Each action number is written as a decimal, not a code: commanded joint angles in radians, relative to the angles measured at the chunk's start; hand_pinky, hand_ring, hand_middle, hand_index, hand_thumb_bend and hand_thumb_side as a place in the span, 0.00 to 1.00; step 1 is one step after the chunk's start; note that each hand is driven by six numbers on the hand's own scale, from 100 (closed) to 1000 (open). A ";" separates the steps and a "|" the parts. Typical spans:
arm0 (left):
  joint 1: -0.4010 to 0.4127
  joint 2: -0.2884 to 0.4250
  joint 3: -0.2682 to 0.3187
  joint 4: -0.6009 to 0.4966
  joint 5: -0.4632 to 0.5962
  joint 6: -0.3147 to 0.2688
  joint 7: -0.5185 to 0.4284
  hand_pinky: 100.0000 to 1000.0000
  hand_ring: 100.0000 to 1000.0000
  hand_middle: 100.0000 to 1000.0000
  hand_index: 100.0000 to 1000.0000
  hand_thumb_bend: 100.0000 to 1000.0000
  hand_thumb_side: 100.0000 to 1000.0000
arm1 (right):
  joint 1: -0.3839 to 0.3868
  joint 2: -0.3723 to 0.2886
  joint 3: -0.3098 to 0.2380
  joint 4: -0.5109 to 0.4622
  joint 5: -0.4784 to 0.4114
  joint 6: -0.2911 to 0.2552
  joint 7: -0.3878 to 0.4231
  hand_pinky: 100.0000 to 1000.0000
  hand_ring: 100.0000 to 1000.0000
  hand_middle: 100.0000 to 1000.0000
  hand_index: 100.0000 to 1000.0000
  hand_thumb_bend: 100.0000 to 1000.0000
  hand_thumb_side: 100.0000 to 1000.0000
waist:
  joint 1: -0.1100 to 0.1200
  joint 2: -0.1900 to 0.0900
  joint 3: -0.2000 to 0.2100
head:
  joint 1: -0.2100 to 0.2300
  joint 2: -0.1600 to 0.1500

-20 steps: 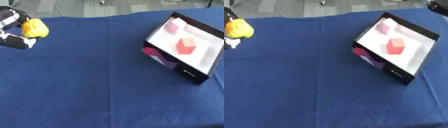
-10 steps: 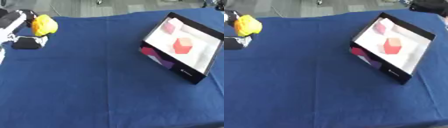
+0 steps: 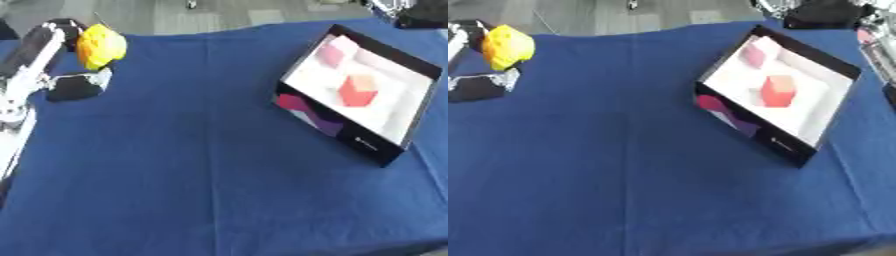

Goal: Pick up the objects with one hand, pass them to the other hand, and then place them into the box on the other side of the table.

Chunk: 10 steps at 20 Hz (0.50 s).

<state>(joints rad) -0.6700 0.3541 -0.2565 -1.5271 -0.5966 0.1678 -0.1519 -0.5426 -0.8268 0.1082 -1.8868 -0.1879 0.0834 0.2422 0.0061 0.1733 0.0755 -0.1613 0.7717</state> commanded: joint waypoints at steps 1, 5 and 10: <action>-0.023 -0.020 -0.011 0.008 -0.004 -0.021 0.047 0.74 0.68 0.68 0.56 0.00 0.18 | -0.028 -0.008 0.011 -0.021 0.016 0.000 0.017 0.97 1.00 1.00 1.00 0.00 0.24 | -0.015 -0.034 0.000 | -0.013 -0.002; -0.025 -0.054 -0.023 0.022 -0.014 -0.045 0.076 0.73 0.68 0.68 0.56 0.00 0.19 | -0.045 0.004 0.034 -0.027 0.031 -0.003 0.037 0.97 1.00 1.00 1.00 0.00 0.21 | -0.017 -0.034 0.002 | -0.033 -0.002; -0.028 -0.088 -0.034 0.040 -0.028 -0.063 0.096 0.73 0.67 0.68 0.56 0.00 0.21 | -0.069 0.020 0.061 -0.035 0.050 -0.009 0.064 0.97 1.00 1.00 1.00 0.00 0.18 | -0.021 -0.032 0.006 | -0.050 -0.002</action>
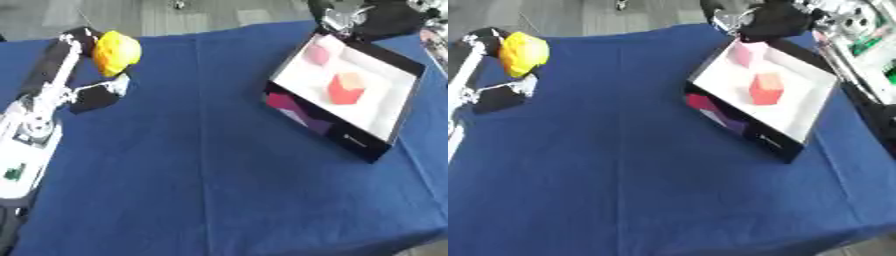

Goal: Pick up the objects with one hand, pass them to the other hand, and then place them into the box on the other side of the table.

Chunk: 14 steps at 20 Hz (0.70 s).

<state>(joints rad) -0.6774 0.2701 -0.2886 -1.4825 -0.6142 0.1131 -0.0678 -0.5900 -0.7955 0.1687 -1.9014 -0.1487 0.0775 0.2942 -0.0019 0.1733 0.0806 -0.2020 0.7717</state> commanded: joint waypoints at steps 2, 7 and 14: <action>-0.021 -0.011 -0.004 0.000 -0.012 -0.012 0.016 0.73 0.67 0.67 0.56 0.00 0.23 | -0.026 -0.008 0.006 -0.020 0.015 -0.004 0.017 0.97 1.00 1.00 1.00 0.00 0.17 | -0.014 -0.031 0.002 | -0.014 -0.002; -0.037 -0.062 -0.019 0.008 -0.016 -0.034 0.033 0.73 0.67 0.67 0.56 0.00 0.25 | -0.060 0.019 0.047 -0.025 0.045 -0.009 0.069 0.97 1.00 1.00 1.00 0.00 0.15 | -0.017 -0.022 0.011 | -0.044 -0.002; -0.053 -0.103 -0.036 0.013 -0.012 -0.071 0.045 0.73 0.67 0.67 0.56 0.00 0.28 | -0.088 0.043 0.086 -0.009 0.083 -0.023 0.122 0.97 1.00 1.00 1.00 0.00 0.16 | -0.018 -0.015 0.020 | -0.067 -0.002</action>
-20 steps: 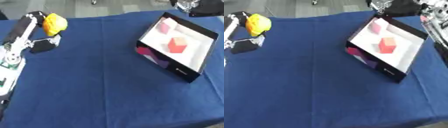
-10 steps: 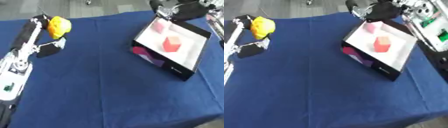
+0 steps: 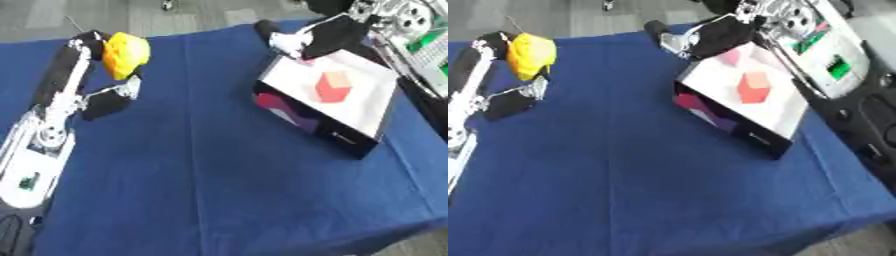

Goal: Pick up the objects with one hand, pass them to the other hand, and then place them into the box on the other side of the table.

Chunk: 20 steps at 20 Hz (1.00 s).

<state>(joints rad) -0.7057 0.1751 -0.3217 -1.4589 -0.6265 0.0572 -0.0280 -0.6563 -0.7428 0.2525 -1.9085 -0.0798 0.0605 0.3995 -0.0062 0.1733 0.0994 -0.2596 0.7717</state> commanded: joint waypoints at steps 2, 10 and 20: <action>-0.028 -0.018 -0.008 -0.009 0.007 -0.025 0.010 0.73 0.67 0.67 0.56 0.00 0.30 | -0.025 -0.005 0.012 0.001 0.024 -0.011 0.028 0.97 1.00 1.00 1.00 0.00 0.15 | -0.016 -0.014 0.001 | -0.018 -0.002; -0.039 -0.053 -0.029 -0.007 0.028 -0.065 0.018 0.73 0.67 0.66 0.56 0.00 0.33 | -0.048 0.012 0.044 0.026 0.062 -0.033 0.082 0.97 1.00 1.00 1.00 0.00 0.17 | -0.022 -0.008 0.020 | -0.053 -0.002; -0.047 -0.097 -0.061 -0.001 0.046 -0.122 0.018 0.73 0.67 0.66 0.56 0.00 0.35 | -0.085 0.030 0.069 0.066 0.086 -0.040 0.112 0.97 1.00 1.00 1.00 0.00 0.19 | -0.022 0.005 0.065 | -0.089 -0.002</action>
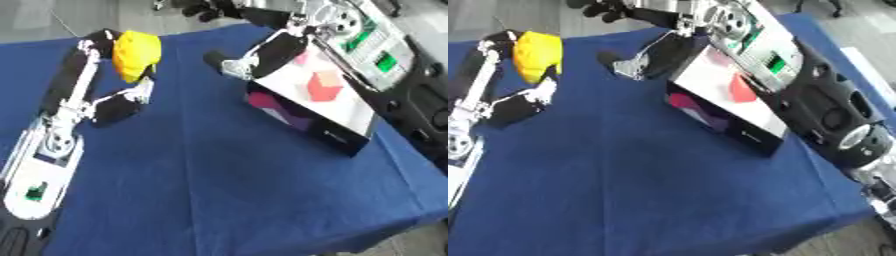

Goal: Pick up the objects with one hand, pass them to the other hand, and then place them into the box on the other side of the table.

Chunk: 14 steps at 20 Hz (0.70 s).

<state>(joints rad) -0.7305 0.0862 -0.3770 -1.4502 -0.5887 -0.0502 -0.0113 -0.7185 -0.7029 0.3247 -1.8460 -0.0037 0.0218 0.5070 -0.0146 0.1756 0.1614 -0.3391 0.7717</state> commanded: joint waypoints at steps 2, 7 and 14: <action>-0.023 -0.014 -0.010 -0.009 0.008 -0.022 0.001 0.73 0.67 0.67 0.56 0.00 0.34 | -0.030 -0.007 0.001 0.014 0.015 -0.001 0.007 0.97 1.00 1.00 1.00 0.00 0.19 | -0.012 0.006 0.012 | -0.017 -0.002; -0.030 -0.023 -0.017 -0.014 0.004 -0.037 0.003 0.73 0.67 0.66 0.56 0.00 0.32 | -0.044 0.002 0.009 0.042 0.035 -0.003 0.012 0.97 1.00 1.00 1.00 0.00 0.19 | -0.011 0.012 0.030 | -0.038 -0.002; -0.036 -0.031 -0.026 -0.014 -0.016 -0.049 -0.005 0.73 0.67 0.66 0.56 0.00 0.26 | -0.045 0.015 0.020 0.074 0.070 -0.011 0.023 0.96 1.00 1.00 1.00 0.00 0.23 | -0.011 0.016 0.033 | -0.045 -0.002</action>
<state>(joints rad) -0.7469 0.0596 -0.4029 -1.4504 -0.5995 -0.0938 -0.0161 -0.7473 -0.6764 0.3500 -1.7696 0.0582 0.0133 0.5251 -0.0146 0.1938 0.1931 -0.3809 0.7719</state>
